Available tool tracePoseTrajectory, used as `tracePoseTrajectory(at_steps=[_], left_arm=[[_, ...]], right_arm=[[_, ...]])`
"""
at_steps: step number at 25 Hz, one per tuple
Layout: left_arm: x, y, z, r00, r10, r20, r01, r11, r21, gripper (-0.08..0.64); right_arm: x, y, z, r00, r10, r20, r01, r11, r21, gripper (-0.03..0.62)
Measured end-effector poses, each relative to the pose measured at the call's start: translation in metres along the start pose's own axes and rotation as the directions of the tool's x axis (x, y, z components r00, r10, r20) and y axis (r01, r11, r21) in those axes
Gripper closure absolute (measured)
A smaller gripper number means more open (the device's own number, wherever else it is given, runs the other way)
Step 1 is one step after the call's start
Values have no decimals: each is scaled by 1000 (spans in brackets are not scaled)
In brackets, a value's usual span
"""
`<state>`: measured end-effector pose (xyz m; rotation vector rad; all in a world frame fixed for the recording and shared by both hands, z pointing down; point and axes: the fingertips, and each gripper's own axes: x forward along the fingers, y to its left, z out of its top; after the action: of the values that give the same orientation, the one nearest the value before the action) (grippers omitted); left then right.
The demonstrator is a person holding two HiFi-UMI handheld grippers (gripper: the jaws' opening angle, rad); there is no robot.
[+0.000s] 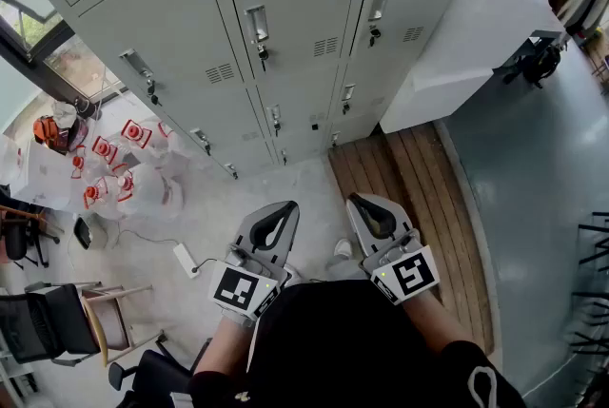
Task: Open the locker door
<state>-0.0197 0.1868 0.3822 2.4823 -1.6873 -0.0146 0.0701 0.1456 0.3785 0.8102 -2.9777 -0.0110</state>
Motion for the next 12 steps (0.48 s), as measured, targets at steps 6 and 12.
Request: tracePoseTrajectory(at_steps=[6,12], left_arm=[[29,-7,0,999,28,-19,-28,1000,-14,537],[65,-14,1,998,57,-34,-57,998,5,537]], right_arm=[[-2,-31,-2,1000,11,13,-11,1000,18,558],[-3,-69,-3,997,48,62,-54,994,96,558]])
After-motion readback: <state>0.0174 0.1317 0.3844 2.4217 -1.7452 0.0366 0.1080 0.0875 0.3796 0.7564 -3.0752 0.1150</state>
